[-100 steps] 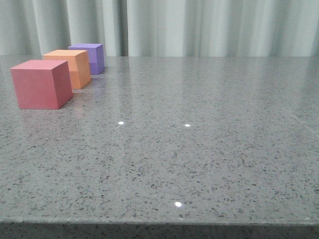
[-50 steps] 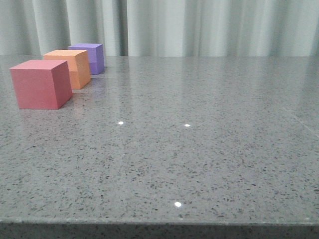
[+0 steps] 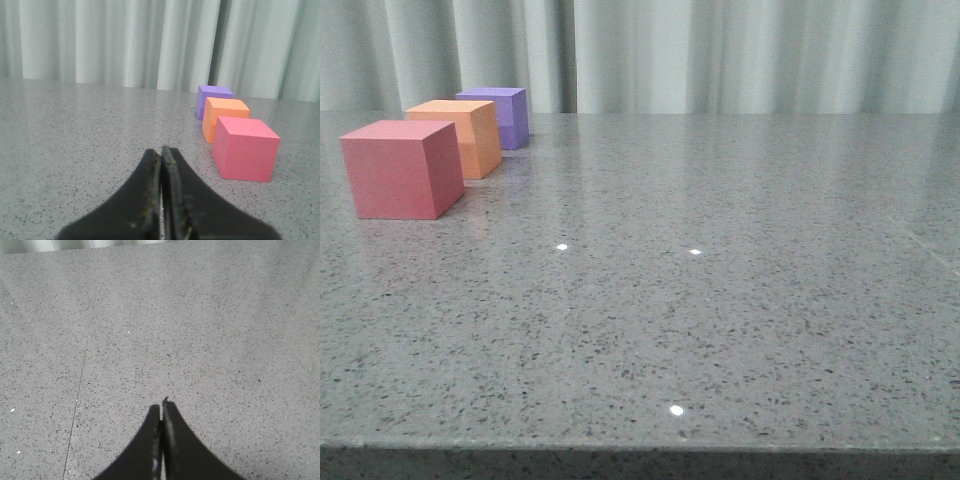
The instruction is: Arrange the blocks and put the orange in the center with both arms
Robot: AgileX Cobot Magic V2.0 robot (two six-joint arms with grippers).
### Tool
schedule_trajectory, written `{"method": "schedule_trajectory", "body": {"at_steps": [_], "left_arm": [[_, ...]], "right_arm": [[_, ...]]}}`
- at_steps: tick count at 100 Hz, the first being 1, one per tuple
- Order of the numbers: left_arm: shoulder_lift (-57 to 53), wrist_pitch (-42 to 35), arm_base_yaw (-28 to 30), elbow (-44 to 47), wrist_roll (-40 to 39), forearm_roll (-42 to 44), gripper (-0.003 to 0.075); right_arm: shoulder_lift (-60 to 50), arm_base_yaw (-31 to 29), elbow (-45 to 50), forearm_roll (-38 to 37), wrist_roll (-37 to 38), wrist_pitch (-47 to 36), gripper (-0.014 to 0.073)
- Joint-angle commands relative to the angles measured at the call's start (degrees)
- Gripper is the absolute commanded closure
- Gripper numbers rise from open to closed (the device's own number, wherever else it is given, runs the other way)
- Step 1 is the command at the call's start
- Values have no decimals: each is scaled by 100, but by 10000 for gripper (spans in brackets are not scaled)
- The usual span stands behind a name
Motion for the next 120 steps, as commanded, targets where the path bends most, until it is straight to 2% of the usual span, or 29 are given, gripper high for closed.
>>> {"method": "schedule_trajectory", "body": {"at_steps": [1,46,67,76,89,120], "left_arm": [[42,-476,-52,244,-2,-4,741],[42,-476,-52,244,-2,-4,741],[42,-476,-52,244,-2,-4,741],[42,-476,-52,244,-2,-4,741],[42,-476,-52,244,-2,-4,741],[42,-476,-52,244,-2,-4,741]], "right_arm": [[-7,-39,-147,-102,-39,-429,663],[-146,-33,-63,-165,-39,-587,663],[-1012,-27,891,56,-50,-1915,663],[-1480,-27,1367,482,-395,-2278,663],[-2203,-27,1957,1112,-1219,-2483,663],[-3420,-27,2986,967,-1239,-2666,663]]}}
